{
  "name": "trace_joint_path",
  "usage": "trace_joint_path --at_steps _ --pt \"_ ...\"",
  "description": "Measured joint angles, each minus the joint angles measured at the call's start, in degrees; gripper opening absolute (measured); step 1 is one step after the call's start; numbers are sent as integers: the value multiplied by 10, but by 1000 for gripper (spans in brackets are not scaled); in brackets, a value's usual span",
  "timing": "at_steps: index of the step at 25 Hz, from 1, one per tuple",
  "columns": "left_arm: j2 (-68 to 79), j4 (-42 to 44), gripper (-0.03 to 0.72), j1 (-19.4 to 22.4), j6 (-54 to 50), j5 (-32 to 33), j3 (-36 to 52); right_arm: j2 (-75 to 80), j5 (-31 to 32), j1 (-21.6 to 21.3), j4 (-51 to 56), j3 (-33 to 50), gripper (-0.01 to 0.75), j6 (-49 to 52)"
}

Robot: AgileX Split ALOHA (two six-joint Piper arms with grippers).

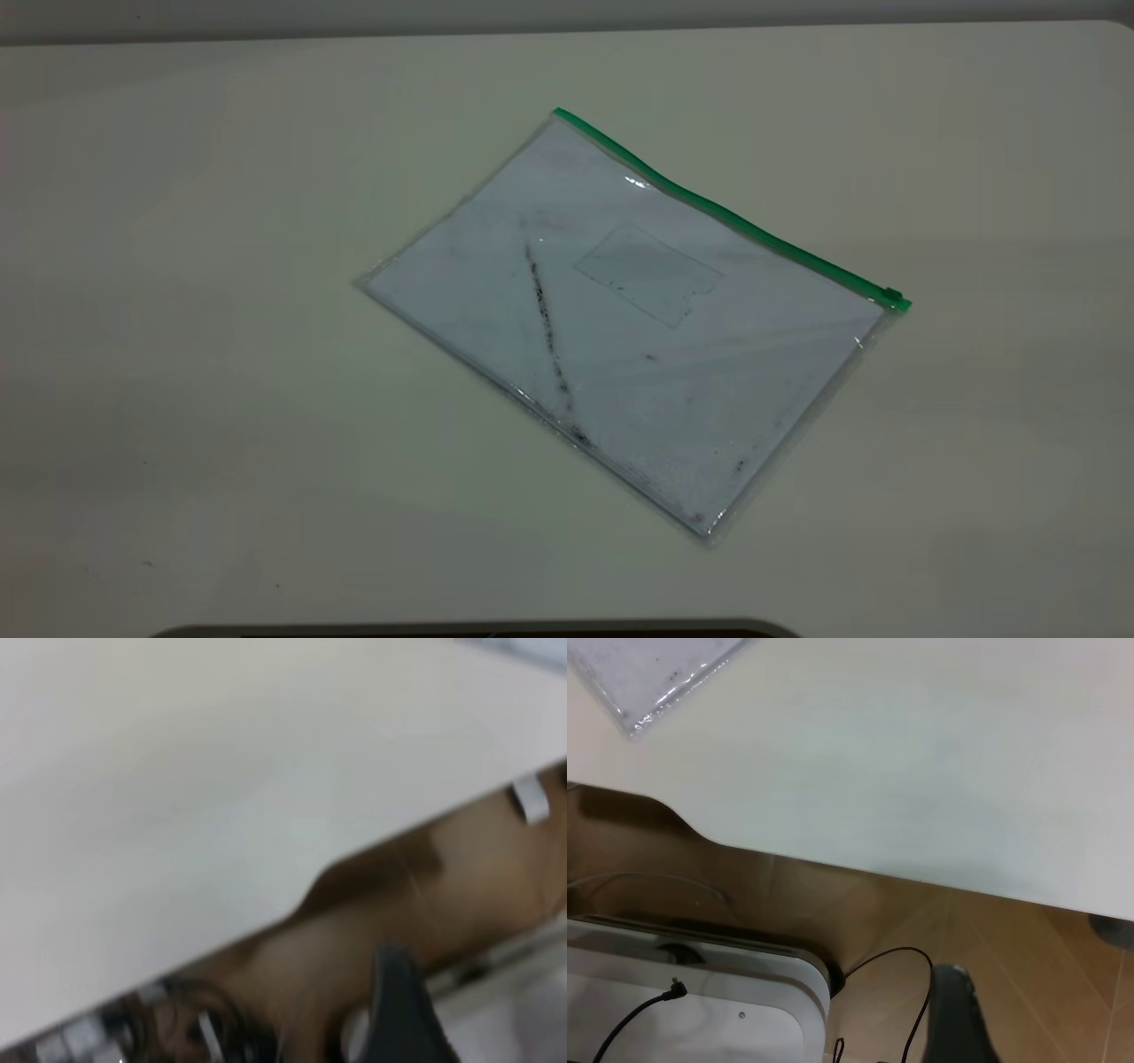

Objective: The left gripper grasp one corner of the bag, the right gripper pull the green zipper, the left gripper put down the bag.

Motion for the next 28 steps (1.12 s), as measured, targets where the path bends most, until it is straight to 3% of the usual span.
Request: trace_joint_path --at_steps 5,8,12,21,28 --pt "-93 0 509 0 0 5 0 -11 -1 -4 0 0 492 0" --pt "-140 0 509 9 0 8 0 -65 -1 -51 5 0 476 0" --pt "-152 0 509 60 0 11 0 -163 3 -99 5 0 450 1" --pt "-153 0 509 127 0 11 0 -338 13 -99 5 0 389 1" --pt "-153 0 509 136 0 11 0 -339 14 -99 7 0 333 1"
